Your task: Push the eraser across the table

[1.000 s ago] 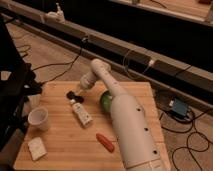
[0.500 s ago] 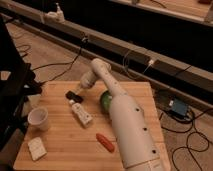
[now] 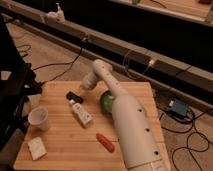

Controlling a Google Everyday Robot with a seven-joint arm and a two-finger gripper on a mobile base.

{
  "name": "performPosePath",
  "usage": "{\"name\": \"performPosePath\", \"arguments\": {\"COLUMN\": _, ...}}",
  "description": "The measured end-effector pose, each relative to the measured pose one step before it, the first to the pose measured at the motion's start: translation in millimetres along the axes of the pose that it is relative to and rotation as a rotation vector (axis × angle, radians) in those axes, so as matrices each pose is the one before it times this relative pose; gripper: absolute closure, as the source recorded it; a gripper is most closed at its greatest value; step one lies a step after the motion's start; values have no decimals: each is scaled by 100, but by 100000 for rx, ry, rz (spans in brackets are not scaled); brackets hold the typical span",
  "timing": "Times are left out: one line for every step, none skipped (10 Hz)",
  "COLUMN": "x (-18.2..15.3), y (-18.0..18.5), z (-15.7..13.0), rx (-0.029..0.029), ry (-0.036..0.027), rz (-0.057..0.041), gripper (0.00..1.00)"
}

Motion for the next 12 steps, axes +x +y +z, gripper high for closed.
{"name": "performPosePath", "arguments": {"x": 1092, "y": 292, "z": -583, "rx": 938, "ry": 1600, "rz": 2346, "gripper": 100}}
{"name": "performPosePath", "arguments": {"x": 492, "y": 152, "z": -400, "rx": 751, "ry": 930, "rz": 1286, "gripper": 100}}
{"name": "performPosePath", "arguments": {"x": 328, "y": 213, "z": -141, "rx": 319, "ry": 429, "rz": 940, "gripper": 100}}
{"name": "performPosePath", "arguments": {"x": 159, "y": 313, "z": -54, "rx": 134, "ry": 101, "rz": 909, "gripper": 100}}
{"name": "performPosePath", "arguments": {"x": 32, "y": 377, "z": 185, "rx": -246, "ry": -423, "rz": 683, "gripper": 100}}
{"name": "performPosePath", "arguments": {"x": -274, "y": 332, "z": 251, "rx": -180, "ry": -1308, "rz": 392, "gripper": 100}}
{"name": "performPosePath", "arguments": {"x": -364, "y": 279, "z": 379, "rx": -338, "ry": -1518, "rz": -1, "gripper": 100}}
{"name": "performPosePath", "arguments": {"x": -602, "y": 211, "z": 472, "rx": -392, "ry": -1919, "rz": -118, "gripper": 100}}
{"name": "performPosePath", "arguments": {"x": -882, "y": 128, "z": 666, "rx": -889, "ry": -1886, "rz": -1670, "gripper": 100}}
{"name": "performPosePath", "arguments": {"x": -1026, "y": 5, "z": 779, "rx": -906, "ry": -2042, "rz": -2201, "gripper": 100}}
{"name": "performPosePath", "arguments": {"x": -927, "y": 107, "z": 919, "rx": -1846, "ry": -1666, "rz": -2089, "gripper": 100}}
{"name": "performPosePath", "arguments": {"x": -736, "y": 84, "z": 995, "rx": -2183, "ry": -1640, "rz": -1873, "gripper": 100}}
